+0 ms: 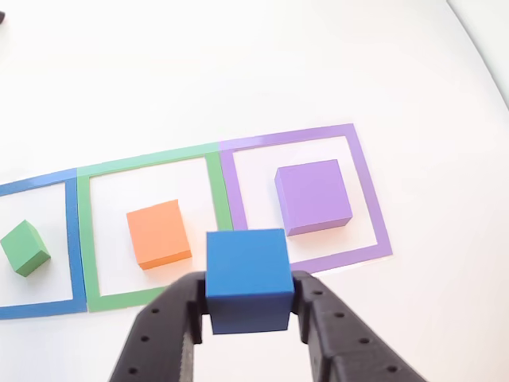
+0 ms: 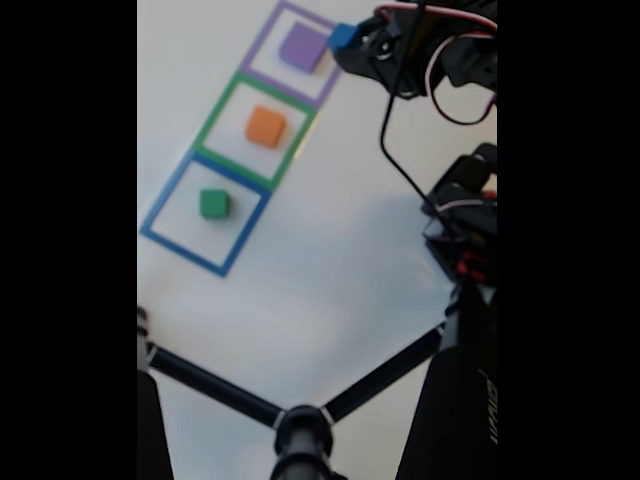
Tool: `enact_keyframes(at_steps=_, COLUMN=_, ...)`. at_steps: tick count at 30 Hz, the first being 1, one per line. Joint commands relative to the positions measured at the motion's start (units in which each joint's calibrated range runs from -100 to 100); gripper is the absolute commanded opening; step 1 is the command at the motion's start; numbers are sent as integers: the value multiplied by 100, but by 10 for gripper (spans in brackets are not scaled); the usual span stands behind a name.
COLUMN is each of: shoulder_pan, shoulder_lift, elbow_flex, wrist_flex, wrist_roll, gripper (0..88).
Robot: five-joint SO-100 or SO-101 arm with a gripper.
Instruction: Tower of hanoi
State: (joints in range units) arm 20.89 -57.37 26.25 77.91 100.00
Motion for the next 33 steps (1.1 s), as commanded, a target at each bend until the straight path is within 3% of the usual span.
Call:
enact_keyframes(at_steps=1, shoulder_pan=394, shoulder_lift=-65, elbow_flex=-271, wrist_flex=-10, wrist_roll=0, gripper=43)
enact_keyframes(at_steps=5, shoulder_pan=816, shoulder_lift=-65, elbow_flex=129, wrist_flex=-309, wrist_roll=0, gripper=44)
enact_keyframes(at_steps=8, shoulder_pan=1152, shoulder_lift=-81, elbow_flex=975, wrist_flex=-1160, wrist_roll=0, gripper=45)
enact_keyframes(at_steps=17, shoulder_pan=1938, shoulder_lift=1122, elbow_flex=3884, wrist_flex=-5645, wrist_roll=0, gripper=48)
enact_keyframes(at_steps=23, shoulder_pan=1947, shoulder_lift=3003, elbow_flex=4066, wrist_flex=-8075, wrist_roll=0, gripper=49)
enact_keyframes(at_steps=33, shoulder_pan=1574, shoulder_lift=4521, elbow_flex=4120, wrist_flex=-10026, wrist_roll=0, gripper=50)
